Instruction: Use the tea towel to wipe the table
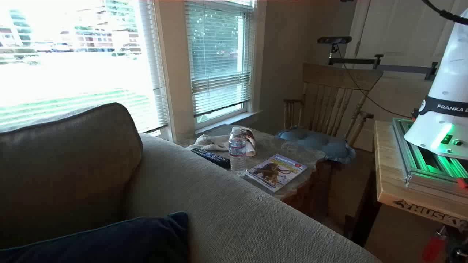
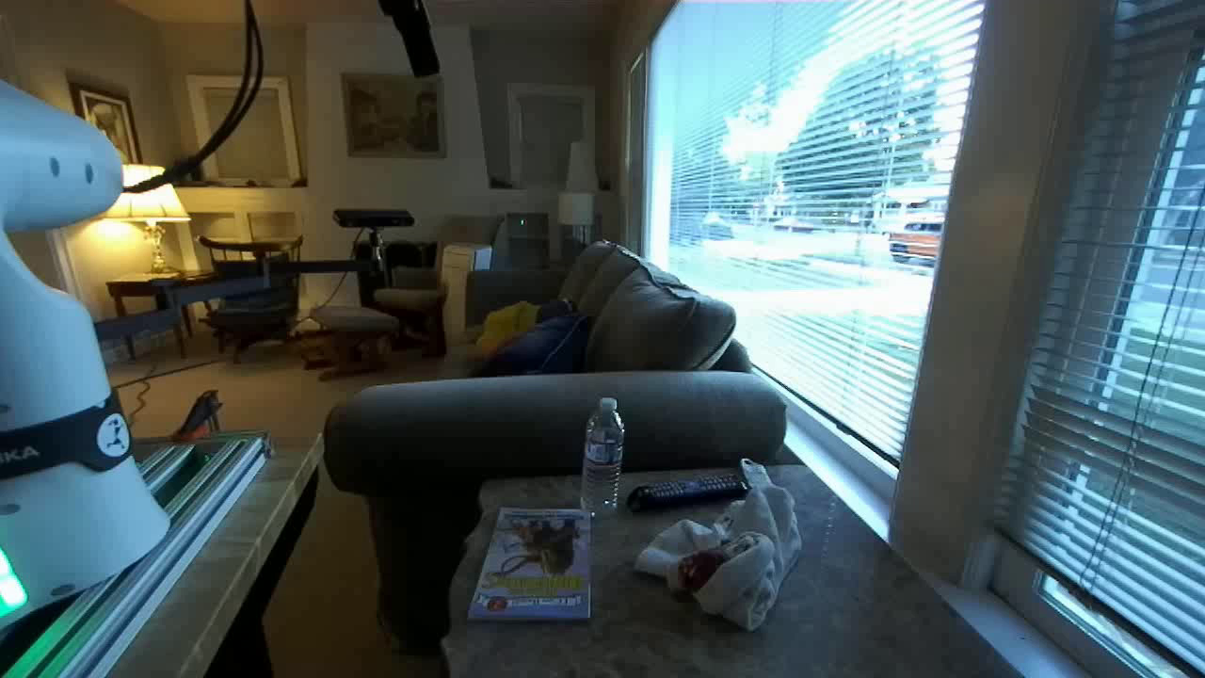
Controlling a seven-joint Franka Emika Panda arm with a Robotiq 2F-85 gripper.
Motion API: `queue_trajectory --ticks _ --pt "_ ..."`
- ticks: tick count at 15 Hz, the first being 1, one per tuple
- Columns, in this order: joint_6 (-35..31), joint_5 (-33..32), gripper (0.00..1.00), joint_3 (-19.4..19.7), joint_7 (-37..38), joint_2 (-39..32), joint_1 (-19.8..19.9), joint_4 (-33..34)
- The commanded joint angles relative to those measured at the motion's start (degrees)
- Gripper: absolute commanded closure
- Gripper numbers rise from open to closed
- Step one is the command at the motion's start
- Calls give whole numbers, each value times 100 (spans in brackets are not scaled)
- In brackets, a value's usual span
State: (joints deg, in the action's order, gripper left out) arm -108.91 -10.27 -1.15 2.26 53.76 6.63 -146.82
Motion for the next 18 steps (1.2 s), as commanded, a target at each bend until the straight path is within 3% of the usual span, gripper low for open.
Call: queue_trajectory --ticks 1,8,11,18 --pt "19 -47 0 44 46 -6 -69 13" --pt "-80 71 0 -34 204 -239 -111 45" --pt "-795 217 0 -299 838 -1027 -139 117" --pt "-2652 353 0 -527 1331 -2635 -323 264"
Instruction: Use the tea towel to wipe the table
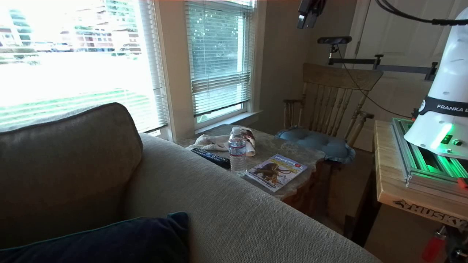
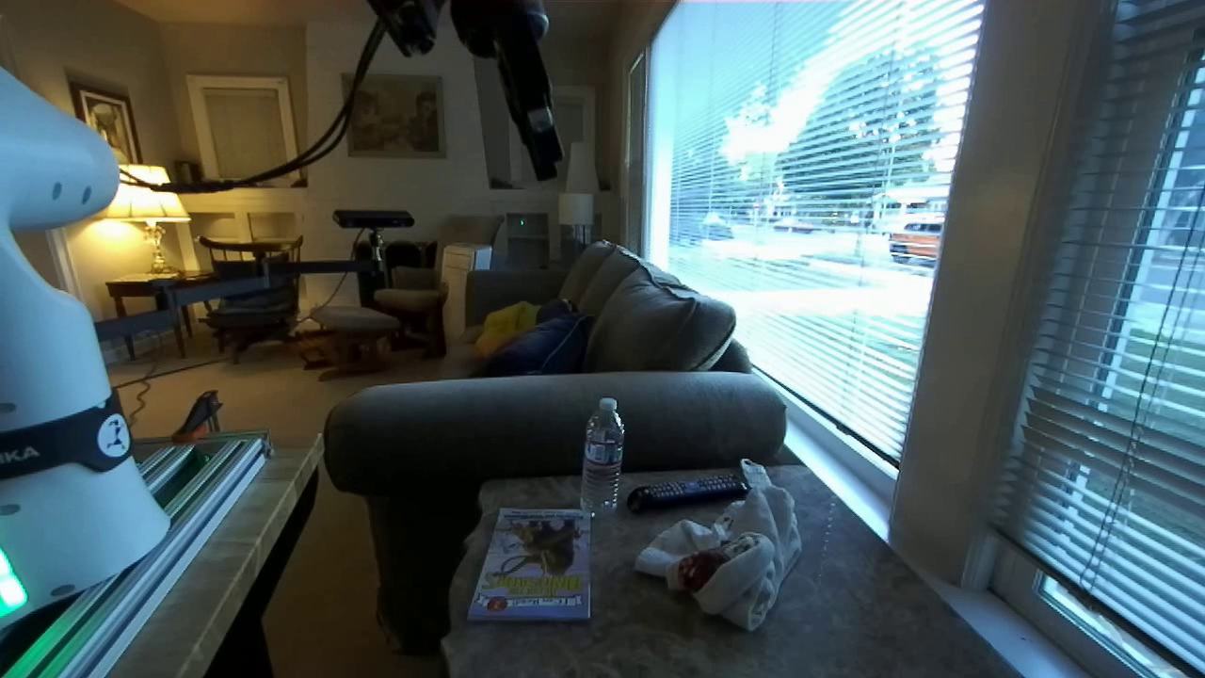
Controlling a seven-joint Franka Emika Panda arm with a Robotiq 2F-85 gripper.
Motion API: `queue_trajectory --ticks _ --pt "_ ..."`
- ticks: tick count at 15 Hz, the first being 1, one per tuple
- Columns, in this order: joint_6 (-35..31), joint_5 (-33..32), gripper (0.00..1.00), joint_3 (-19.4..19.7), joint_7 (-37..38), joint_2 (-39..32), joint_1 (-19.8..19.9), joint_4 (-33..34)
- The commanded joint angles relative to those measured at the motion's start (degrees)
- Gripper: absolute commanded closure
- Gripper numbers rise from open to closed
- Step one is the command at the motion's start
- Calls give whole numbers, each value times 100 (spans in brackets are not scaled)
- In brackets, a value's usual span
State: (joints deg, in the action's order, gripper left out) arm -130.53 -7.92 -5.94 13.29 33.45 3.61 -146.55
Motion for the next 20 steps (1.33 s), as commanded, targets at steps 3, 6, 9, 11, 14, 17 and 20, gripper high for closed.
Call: queue_trajectory --ticks 3,6,9,11,14,17,20 --pt "-111 295 0 104 28 -884 -120 493" --pt "-221 166 0 121 83 -785 -52 353" --pt "32 245 0 244 -36 -605 -65 453" --pt "-91 116 0 116 235 -743 14 487" --pt "-635 -34 0 -178 1043 -1504 177 723" --pt "-1220 -103 0 -252 1465 -2214 215 981" --pt "-1662 -41 0 -116 1533 -2961 127 1355"
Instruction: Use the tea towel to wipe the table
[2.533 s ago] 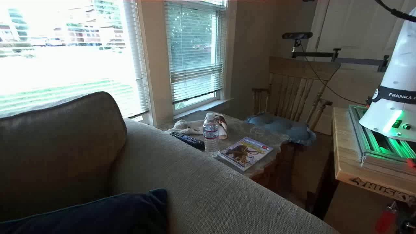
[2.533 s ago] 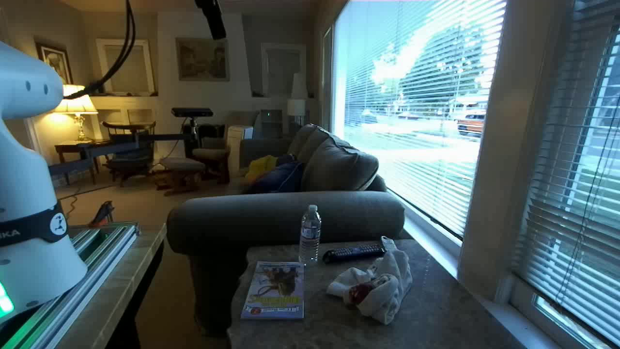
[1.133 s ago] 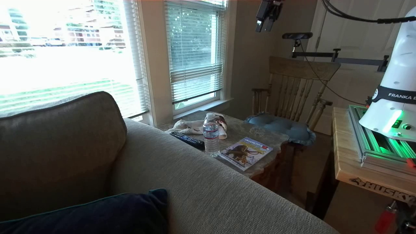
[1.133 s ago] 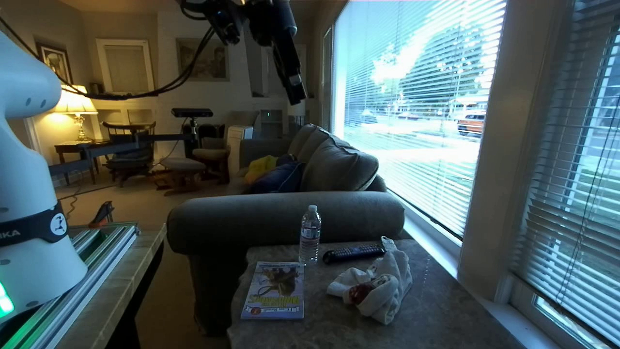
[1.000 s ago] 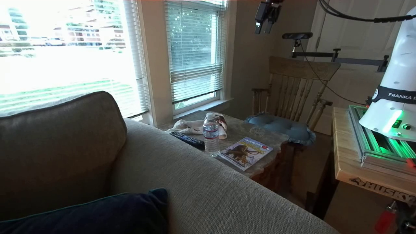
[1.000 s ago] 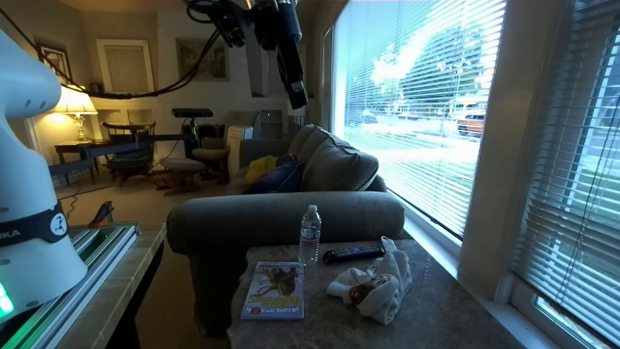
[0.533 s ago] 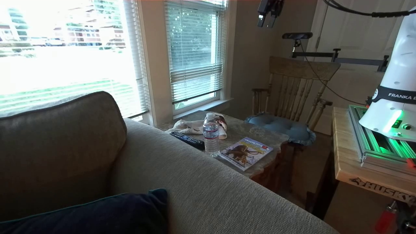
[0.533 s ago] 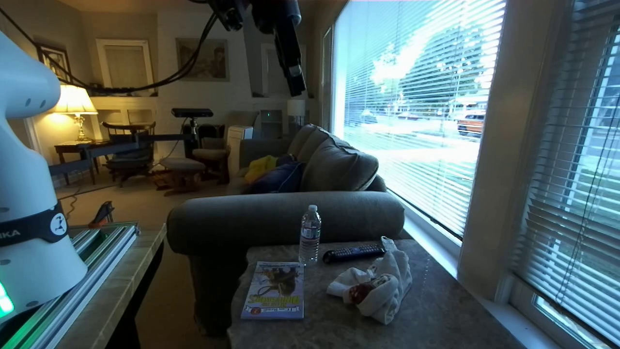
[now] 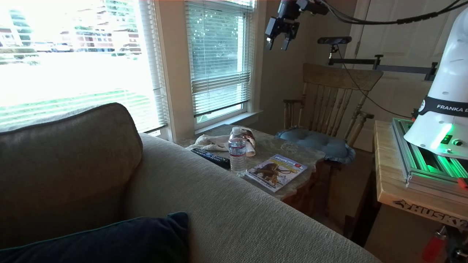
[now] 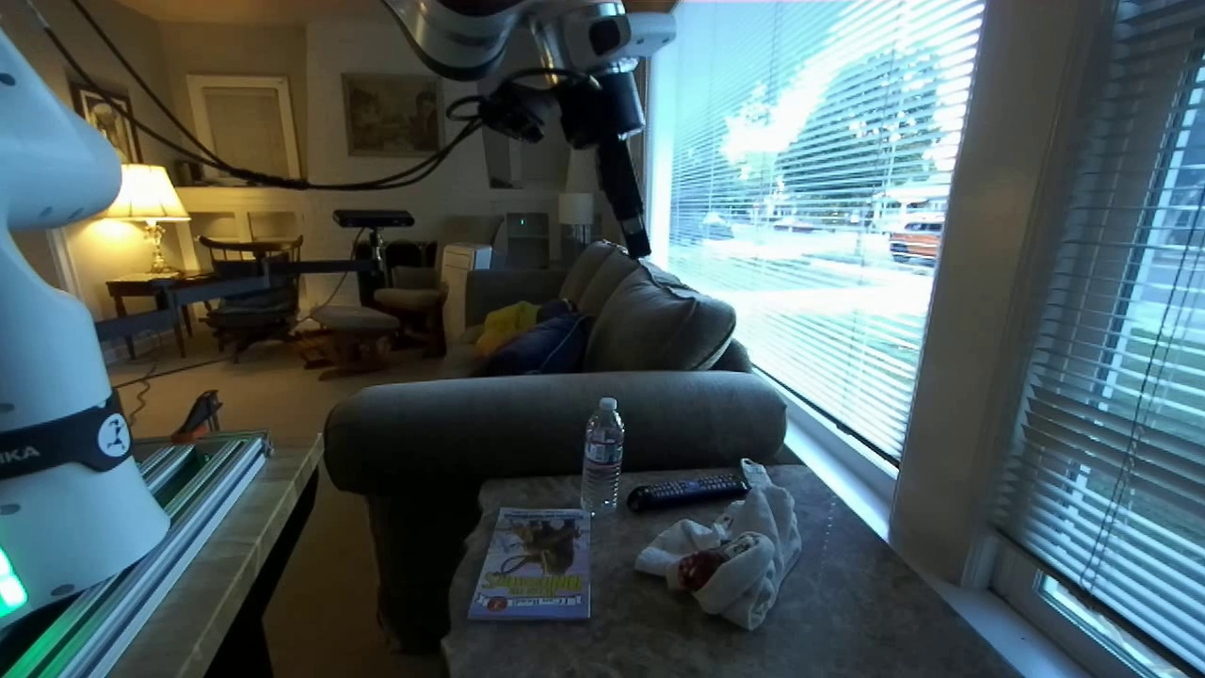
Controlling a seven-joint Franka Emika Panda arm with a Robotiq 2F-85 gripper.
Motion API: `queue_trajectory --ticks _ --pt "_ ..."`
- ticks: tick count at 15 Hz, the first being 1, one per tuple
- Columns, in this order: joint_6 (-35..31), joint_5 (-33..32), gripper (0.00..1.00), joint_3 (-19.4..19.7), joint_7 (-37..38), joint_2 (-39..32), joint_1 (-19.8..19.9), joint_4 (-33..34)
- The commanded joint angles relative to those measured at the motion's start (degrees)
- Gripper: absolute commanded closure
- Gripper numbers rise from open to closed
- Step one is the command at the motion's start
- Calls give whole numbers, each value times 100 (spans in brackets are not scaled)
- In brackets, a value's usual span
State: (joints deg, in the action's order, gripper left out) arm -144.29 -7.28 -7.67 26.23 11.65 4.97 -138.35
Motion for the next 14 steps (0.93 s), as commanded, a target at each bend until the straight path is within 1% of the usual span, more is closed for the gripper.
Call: queue_trajectory --ticks 1,4,5,6,7,8,9,11,14 --pt "-396 -58 0 121 216 -1009 -55 671" --pt "-690 -295 0 323 460 -1772 -144 1199" --pt "-758 -521 0 432 766 -2048 -209 1410" --pt "-930 -1027 0 617 1384 -2253 -324 1570" --pt "-748 -402 0 617 564 -1721 -346 1096" --pt "-854 -625 0 731 858 -1941 -414 1253" --pt "-903 -698 0 794 981 -2102 -457 1367" --pt "-910 -700 0 829 1031 -2240 -498 1489" --pt "-910 -700 0 827 1058 -2245 -510 1531"
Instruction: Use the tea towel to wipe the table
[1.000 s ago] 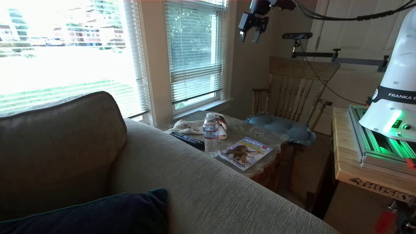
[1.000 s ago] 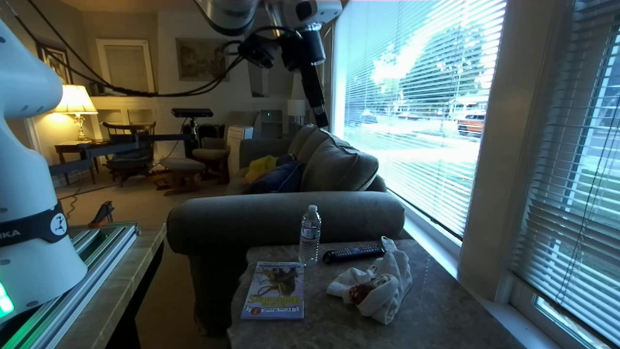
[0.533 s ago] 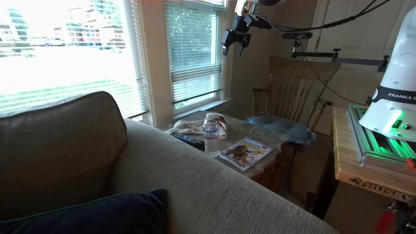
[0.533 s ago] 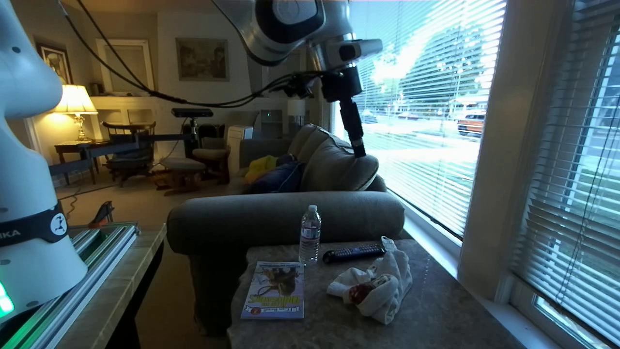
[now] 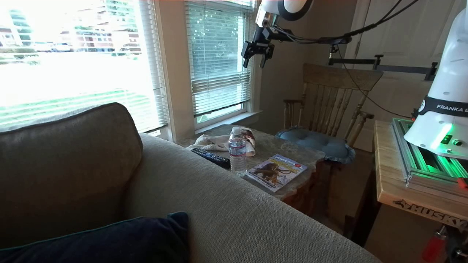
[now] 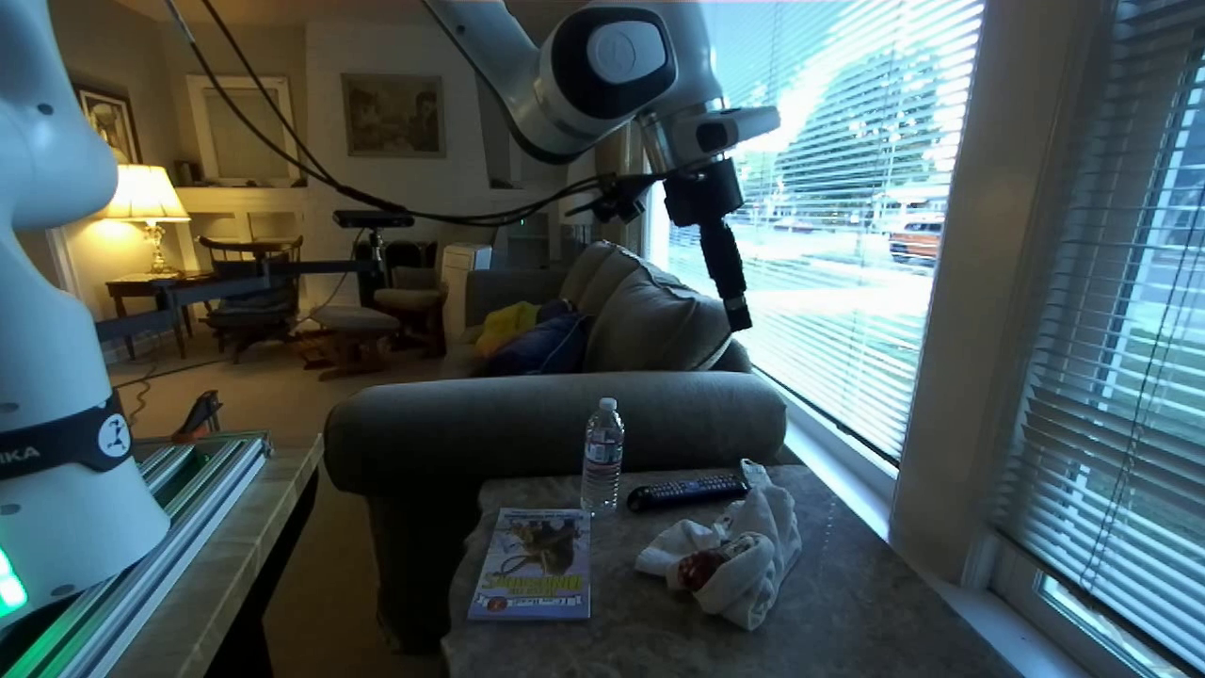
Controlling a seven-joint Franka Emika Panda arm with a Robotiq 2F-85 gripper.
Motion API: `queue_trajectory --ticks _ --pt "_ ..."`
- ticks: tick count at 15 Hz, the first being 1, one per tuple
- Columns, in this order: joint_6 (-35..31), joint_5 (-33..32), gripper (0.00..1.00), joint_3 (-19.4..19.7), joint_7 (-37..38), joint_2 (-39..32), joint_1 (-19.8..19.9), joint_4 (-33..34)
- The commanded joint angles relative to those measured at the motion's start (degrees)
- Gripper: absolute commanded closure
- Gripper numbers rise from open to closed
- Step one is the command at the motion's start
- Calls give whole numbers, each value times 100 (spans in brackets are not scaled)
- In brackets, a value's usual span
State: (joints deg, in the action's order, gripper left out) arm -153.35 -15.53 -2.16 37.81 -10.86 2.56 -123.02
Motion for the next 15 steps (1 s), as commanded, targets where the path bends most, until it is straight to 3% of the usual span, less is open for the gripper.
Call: queue_trajectory --ticks 1,8,15 --pt "81 -59 0 355 -11 -94 -344 69" --pt "179 -551 0 879 -47 -1060 -920 627" --pt "-206 167 0 722 -1194 -2197 -865 1321"
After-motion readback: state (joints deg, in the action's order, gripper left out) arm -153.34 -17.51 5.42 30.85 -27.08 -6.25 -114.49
